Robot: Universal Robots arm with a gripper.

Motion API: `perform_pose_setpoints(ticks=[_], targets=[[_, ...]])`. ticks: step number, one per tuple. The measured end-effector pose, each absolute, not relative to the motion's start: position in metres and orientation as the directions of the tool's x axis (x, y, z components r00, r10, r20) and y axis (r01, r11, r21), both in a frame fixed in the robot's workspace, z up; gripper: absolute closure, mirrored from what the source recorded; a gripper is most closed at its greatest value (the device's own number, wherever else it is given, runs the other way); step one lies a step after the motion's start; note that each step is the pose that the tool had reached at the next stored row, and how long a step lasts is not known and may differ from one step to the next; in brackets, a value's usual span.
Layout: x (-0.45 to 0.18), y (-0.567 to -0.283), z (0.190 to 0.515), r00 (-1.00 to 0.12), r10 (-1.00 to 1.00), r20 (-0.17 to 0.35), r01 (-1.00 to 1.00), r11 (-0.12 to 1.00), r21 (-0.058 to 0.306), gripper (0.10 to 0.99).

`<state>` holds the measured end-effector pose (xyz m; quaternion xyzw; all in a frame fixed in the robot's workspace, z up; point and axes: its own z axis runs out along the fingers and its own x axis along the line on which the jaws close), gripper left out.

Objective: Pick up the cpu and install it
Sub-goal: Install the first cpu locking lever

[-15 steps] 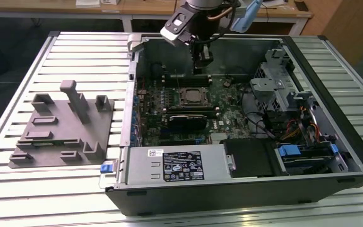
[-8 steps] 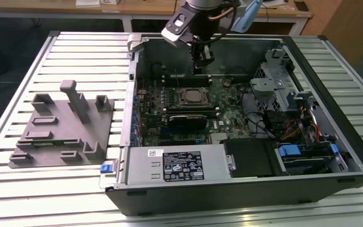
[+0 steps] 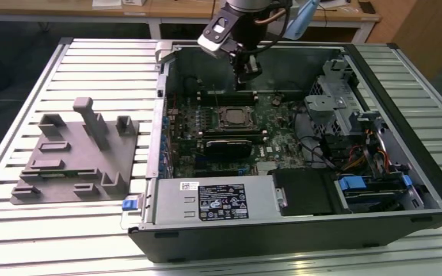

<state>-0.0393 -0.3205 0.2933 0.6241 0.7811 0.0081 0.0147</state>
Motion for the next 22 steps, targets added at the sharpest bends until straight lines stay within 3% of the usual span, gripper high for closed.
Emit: perform_pose_setpoints(ticks=[22], targets=[[-0.0393, -0.3205, 0.2933, -0.382, 0.924, -0.013, 0.923, 0.382, 0.031, 0.98]])
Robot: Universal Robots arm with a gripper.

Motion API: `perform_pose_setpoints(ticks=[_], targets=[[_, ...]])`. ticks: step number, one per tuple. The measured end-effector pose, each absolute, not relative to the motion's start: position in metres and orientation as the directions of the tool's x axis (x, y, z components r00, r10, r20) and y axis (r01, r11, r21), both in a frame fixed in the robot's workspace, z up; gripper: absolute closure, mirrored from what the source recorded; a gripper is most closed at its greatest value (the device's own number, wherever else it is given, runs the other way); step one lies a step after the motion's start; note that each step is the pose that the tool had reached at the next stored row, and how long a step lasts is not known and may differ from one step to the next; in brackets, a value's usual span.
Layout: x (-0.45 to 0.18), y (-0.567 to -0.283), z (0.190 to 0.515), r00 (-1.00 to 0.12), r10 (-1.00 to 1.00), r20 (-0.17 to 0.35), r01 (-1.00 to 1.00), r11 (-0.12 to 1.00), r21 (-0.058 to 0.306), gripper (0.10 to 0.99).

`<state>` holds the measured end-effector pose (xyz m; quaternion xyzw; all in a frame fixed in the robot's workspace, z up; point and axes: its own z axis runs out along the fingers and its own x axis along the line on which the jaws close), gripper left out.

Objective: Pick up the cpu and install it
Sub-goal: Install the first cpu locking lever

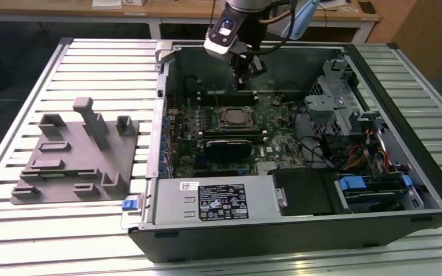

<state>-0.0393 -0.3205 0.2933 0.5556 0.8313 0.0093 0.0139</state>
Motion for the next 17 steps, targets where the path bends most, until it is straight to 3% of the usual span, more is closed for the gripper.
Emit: perform_pose_setpoints(ticks=[17], targets=[[-0.0393, -0.3206, 0.2933, -0.541, 0.841, -0.013, 0.84, 0.541, 0.031, 0.98]])
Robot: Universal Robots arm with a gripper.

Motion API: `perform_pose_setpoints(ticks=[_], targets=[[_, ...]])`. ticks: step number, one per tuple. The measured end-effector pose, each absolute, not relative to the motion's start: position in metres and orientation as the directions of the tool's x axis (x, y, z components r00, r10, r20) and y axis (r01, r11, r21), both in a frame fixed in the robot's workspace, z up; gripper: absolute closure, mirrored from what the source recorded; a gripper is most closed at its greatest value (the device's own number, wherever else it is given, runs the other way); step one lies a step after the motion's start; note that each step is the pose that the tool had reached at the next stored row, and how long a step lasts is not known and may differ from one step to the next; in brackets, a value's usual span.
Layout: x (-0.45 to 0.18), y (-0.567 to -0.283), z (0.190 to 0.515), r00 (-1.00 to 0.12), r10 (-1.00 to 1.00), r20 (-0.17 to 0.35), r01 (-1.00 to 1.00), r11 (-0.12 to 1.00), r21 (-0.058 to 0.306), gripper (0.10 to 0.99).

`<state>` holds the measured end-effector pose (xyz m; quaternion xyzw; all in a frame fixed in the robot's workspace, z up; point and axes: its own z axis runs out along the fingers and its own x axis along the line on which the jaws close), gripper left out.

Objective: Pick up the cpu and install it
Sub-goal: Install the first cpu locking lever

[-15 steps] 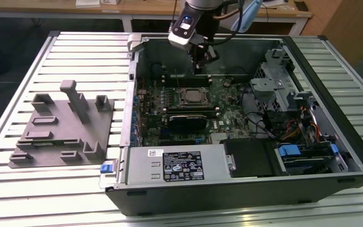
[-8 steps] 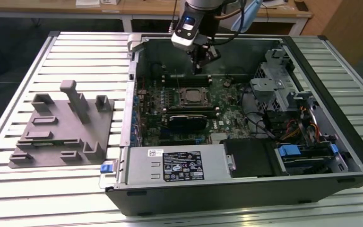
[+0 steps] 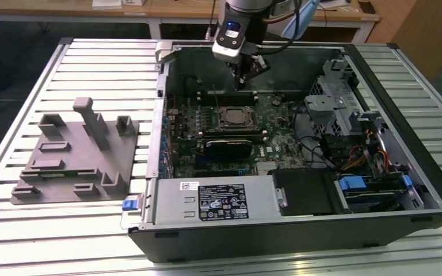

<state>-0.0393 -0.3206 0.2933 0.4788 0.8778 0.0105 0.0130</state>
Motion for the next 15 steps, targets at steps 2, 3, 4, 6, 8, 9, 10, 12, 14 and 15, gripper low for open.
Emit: perform_pose_setpoints(ticks=[2, 3, 4, 6, 8, 9, 10, 12, 14, 15], targets=[[-0.0393, -0.3207, 0.2933, -0.555, 0.832, -0.013, 0.831, 0.555, 0.031, 0.98], [-0.0393, -0.3207, 0.2933, -0.562, 0.827, -0.013, 0.827, 0.562, 0.031, 0.98], [-0.0393, -0.3207, 0.2933, -0.568, 0.823, -0.013, 0.822, 0.568, 0.031, 0.98], [-0.0393, -0.3208, 0.2933, -0.582, 0.813, -0.013, 0.813, 0.582, 0.031, 0.98], [-0.0393, -0.3208, 0.2933, -0.596, 0.803, -0.013, 0.803, 0.596, 0.031, 0.98], [-0.0393, -0.3208, 0.2933, -0.602, 0.798, -0.013, 0.798, 0.603, 0.031, 0.98], [-0.0393, -0.3208, 0.2933, -0.609, 0.793, -0.013, 0.792, 0.609, 0.031, 0.98], [-0.0393, -0.3208, 0.2933, -0.622, 0.783, -0.013, 0.782, 0.623, 0.031, 0.98], [-0.0393, -0.3209, 0.2933, -0.635, 0.772, -0.013, 0.772, 0.635, 0.031, 0.98], [-0.0393, -0.3209, 0.2933, -0.642, 0.767, -0.013, 0.766, 0.642, 0.031, 0.98]])
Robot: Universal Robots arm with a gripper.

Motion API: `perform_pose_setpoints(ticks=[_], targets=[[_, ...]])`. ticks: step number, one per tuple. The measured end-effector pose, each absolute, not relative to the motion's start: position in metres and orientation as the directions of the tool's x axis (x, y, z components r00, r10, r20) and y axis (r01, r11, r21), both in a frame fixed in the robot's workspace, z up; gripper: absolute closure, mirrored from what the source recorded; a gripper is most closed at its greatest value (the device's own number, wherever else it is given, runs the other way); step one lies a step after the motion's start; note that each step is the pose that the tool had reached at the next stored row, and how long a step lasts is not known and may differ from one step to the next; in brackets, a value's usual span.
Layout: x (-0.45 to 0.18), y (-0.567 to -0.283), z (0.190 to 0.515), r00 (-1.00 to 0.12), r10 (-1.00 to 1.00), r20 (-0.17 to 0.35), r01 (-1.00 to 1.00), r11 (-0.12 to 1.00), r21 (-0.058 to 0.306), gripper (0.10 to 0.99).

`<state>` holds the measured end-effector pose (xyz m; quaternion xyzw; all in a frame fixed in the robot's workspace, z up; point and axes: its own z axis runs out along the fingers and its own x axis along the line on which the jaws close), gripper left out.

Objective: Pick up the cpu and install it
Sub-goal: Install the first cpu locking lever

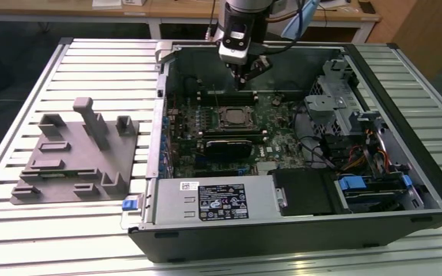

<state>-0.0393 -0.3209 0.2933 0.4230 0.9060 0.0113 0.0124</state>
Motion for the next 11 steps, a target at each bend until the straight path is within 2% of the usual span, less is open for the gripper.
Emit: perform_pose_setpoints(ticks=[11], targets=[[-0.0393, -0.3209, 0.2933, -0.709, 0.705, -0.013, 0.704, 0.709, 0.031, 0.98]])
